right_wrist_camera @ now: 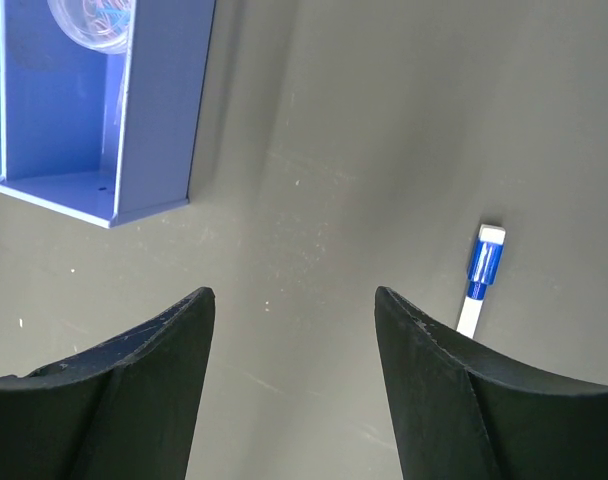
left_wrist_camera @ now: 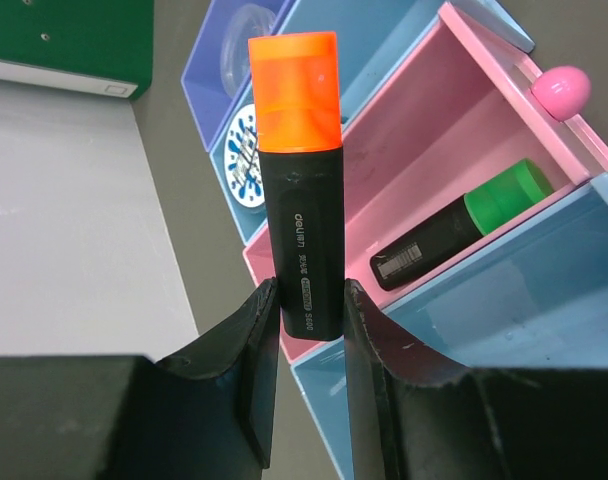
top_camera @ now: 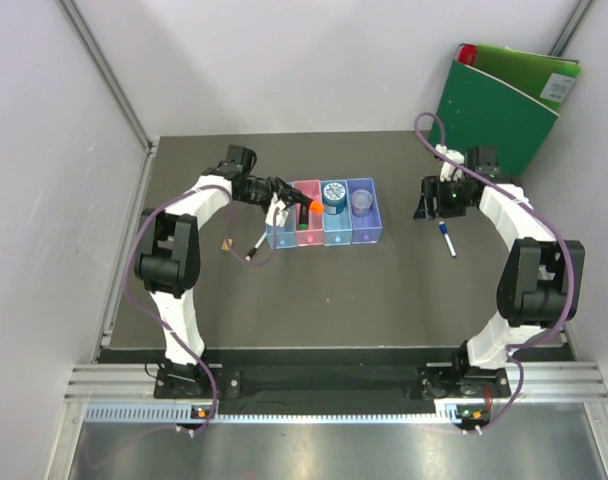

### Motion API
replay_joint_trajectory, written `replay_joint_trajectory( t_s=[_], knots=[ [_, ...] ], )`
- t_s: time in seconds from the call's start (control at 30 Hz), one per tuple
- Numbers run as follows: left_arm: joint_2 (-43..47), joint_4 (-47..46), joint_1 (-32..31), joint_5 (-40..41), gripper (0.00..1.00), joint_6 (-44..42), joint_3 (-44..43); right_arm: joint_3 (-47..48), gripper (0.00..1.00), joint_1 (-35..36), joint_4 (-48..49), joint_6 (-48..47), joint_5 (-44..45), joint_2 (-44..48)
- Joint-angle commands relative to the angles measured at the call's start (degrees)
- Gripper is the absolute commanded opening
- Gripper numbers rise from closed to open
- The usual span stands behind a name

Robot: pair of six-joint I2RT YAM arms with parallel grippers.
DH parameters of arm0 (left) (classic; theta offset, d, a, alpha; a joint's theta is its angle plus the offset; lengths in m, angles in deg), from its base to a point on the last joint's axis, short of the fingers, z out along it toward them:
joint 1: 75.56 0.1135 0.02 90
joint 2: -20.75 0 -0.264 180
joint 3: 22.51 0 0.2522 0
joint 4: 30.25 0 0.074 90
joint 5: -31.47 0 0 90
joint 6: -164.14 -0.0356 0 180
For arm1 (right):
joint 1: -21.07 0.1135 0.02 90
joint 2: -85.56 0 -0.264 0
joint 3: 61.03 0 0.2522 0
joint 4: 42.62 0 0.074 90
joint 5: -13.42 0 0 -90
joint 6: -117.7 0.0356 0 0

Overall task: Sort the stationery into containers
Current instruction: Place the pen in the storage box.

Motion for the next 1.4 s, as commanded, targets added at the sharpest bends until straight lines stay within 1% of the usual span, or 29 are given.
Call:
replay_joint_trajectory(
  t_s=[0.0,0.17,0.3,0.4,0.43,0.63,0.73,0.77,0.83,1.1,1.23,1.27,1.3,1.33,1.37],
  knots=[
    [-2.01,-1.25,0.21,-2.62,0.00,-38.61,-2.18,-0.09,0.65,-0.44,3.10,0.67,-1.70,1.31],
    [-3.42,-2.66,0.12,-2.88,0.04,-38.61,-1.92,-0.88,0.65,-0.62,3.37,0.76,-1.79,1.22],
    [-4.30,-3.19,0.12,-2.53,0.09,-38.69,-2.35,-0.79,0.65,-0.62,3.45,1.11,-2.05,1.22],
    [-4.65,-3.45,0.12,-2.44,0.20,-38.61,-2.71,-0.70,0.65,-0.62,3.54,1.28,-2.23,1.22],
    [-4.74,-3.54,0.12,-2.53,0.26,-38.61,-2.88,-0.70,0.65,-0.62,3.54,1.37,-2.15,1.13],
    [-5.18,-3.89,0.12,-2.18,0.35,-38.61,-2.88,-0.79,0.65,-0.62,3.54,1.46,-2.15,1.13],
    [-5.18,-4.24,0.12,-2.70,0.46,-38.61,-2.71,-1.14,0.66,-0.62,3.63,1.37,-2.06,0.87],
    [-5.27,-4.59,0.12,-2.96,0.53,-38.61,-2.79,-1.32,0.66,-0.62,3.63,1.29,-1.88,0.87],
    [-5.35,-4.94,0.21,-3.58,0.58,-38.61,-2.79,-1.41,0.66,-0.70,3.45,1.02,-1.44,0.61],
    [-5.00,-6.35,0.12,-5.16,0.59,-38.61,-2.53,-0.53,0.67,-3.34,2.66,0.41,-0.30,-0.62],
    [-2.47,-8.98,0.12,-7.01,0.60,-38.08,-1.74,-0.96,0.67,-5.10,1.87,-0.82,0.23,-0.89],
    [-1.41,-10.73,0.12,-7.27,0.60,-35.38,-1.04,-1.40,0.67,-5.36,1.78,-1.09,0.23,-0.98],
    [-0.18,-13.36,0.12,-7.45,0.60,-32.74,1.75,-1.67,0.67,-5.80,1.61,-1.35,0.31,-1.06],
    [2.88,-16.78,0.12,-7.62,0.60,-29.32,3.78,-2.02,0.67,-5.89,1.69,-1.87,0.49,-0.98],
    [4.47,-25.42,0.12,-7.54,0.60,-21.28,5.80,-2.63,0.67,-6.06,1.87,-2.05,0.58,-0.98]
  ],
)
